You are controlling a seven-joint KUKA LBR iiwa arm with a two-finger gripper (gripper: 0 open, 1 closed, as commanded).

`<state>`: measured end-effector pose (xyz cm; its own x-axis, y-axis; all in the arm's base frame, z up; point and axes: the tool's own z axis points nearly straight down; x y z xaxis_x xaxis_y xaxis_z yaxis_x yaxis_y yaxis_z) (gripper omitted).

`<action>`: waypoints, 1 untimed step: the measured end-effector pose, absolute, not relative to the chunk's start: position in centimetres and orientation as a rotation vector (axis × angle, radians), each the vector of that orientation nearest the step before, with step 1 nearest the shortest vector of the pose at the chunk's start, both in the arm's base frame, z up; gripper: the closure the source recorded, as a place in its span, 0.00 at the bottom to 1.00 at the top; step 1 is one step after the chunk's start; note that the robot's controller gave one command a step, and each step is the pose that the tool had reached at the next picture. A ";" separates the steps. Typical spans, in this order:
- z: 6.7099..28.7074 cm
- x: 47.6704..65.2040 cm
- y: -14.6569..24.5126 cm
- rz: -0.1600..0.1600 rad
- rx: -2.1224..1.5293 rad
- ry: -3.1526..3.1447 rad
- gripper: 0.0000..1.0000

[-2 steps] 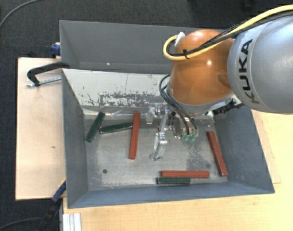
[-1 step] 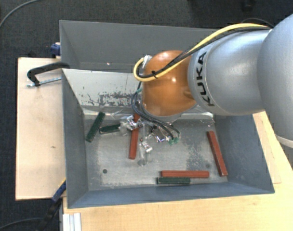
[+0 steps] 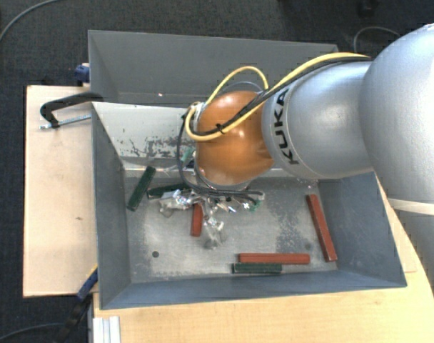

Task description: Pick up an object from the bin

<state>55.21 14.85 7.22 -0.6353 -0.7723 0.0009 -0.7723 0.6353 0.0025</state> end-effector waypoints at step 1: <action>7.4 55.3 14.8 -0.003 1.338 -2.844 1.00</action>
Offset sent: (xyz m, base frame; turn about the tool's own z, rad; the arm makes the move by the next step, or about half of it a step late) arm 0.0000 0.0000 0.0000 0.0000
